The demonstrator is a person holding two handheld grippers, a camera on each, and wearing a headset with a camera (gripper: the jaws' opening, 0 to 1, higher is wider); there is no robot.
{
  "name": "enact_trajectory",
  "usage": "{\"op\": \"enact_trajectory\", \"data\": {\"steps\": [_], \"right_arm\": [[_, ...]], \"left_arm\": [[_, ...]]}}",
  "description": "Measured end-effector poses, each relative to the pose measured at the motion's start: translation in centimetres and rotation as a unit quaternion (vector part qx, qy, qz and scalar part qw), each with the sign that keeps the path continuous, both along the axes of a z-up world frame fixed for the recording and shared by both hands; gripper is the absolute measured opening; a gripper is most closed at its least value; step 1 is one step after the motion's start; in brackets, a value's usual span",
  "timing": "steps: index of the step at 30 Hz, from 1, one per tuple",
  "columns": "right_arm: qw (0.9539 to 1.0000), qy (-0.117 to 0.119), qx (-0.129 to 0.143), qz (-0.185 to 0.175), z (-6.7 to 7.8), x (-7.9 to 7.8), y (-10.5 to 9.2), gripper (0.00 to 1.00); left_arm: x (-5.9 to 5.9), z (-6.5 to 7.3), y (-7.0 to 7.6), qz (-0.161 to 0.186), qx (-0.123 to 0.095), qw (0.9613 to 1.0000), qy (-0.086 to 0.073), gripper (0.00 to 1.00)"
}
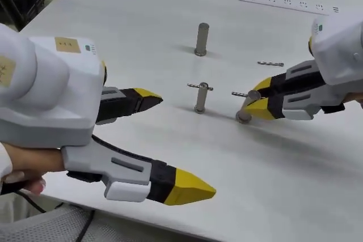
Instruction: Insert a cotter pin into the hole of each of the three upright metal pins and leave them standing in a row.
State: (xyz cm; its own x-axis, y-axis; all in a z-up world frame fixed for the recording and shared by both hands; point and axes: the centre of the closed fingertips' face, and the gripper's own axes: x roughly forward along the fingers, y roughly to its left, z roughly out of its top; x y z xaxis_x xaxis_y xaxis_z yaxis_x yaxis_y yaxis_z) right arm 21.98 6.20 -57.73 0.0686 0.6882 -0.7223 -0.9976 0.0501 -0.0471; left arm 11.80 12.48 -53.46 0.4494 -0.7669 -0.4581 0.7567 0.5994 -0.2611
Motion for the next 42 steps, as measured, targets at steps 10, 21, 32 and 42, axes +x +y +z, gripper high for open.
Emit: {"op": "enact_trajectory", "data": {"steps": [10,21,32,42], "right_arm": [[1.0,-0.002,0.005,-0.001,0.1,-0.2,-0.1,0.1],[0.9986,-0.017,0.039,-0.032,2.5,-0.5,-0.9,0.28],[0.9896,0.022,0.091,-0.109,4.9,-4.8,-3.1,0.61],[0.9752,0.047,0.118,-0.182,4.5,-7.5,-3.8,0.88]], "left_arm": [[-0.1,0.1,-0.3,-0.003,0.001,1.0,-0.001,0.96],[0.3,0.4,0.3,0.003,0.013,0.9999,-0.008,0.96],[0.9,2.1,0.9,0.032,-0.004,0.9994,-0.014,0.96],[0.6,1.7,1.4,0.041,-0.002,0.9992,-0.005,0.95]]}}
